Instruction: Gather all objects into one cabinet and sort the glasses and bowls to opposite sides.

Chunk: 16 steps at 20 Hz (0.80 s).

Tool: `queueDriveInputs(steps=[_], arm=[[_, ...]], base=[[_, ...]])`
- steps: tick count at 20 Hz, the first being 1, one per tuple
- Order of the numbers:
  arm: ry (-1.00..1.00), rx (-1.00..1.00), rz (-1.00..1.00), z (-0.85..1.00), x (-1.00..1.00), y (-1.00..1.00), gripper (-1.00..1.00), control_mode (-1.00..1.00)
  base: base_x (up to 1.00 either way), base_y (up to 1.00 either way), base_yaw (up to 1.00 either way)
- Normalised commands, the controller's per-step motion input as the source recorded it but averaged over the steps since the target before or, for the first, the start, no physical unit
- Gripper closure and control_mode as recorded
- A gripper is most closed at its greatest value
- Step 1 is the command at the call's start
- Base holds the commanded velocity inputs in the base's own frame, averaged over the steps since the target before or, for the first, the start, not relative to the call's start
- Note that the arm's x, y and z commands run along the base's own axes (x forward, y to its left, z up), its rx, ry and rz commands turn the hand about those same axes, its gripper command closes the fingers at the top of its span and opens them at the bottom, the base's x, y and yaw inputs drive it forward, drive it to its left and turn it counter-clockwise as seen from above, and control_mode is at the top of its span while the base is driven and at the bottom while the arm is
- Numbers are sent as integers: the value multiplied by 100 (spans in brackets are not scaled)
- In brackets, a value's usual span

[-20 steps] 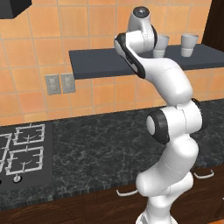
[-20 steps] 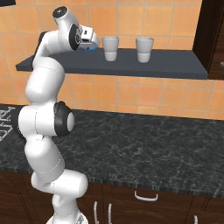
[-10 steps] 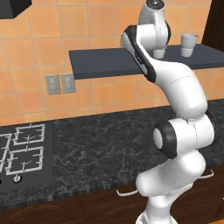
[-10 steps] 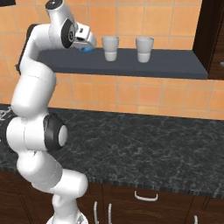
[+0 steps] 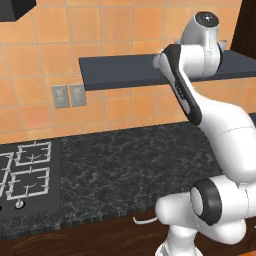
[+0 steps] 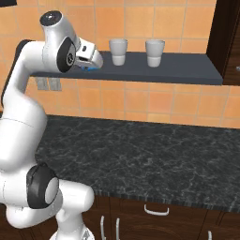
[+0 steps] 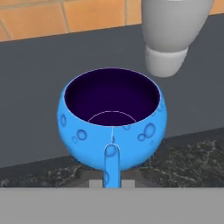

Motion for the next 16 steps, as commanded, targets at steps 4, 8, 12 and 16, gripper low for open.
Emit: queueDriveInputs(steps=[4,8,12,16], arm=[[-8,1,0,-51,-100,-26,100,-100],[-1,1,0,-29,-100,-23,100,-100],[0,8,0,-8,-100,-12,100,-100],[0,6,0,-17,-100,-8,100,-100]], base=[[0,0,0],[0,0,0],[0,0,0],[0,0,0]])
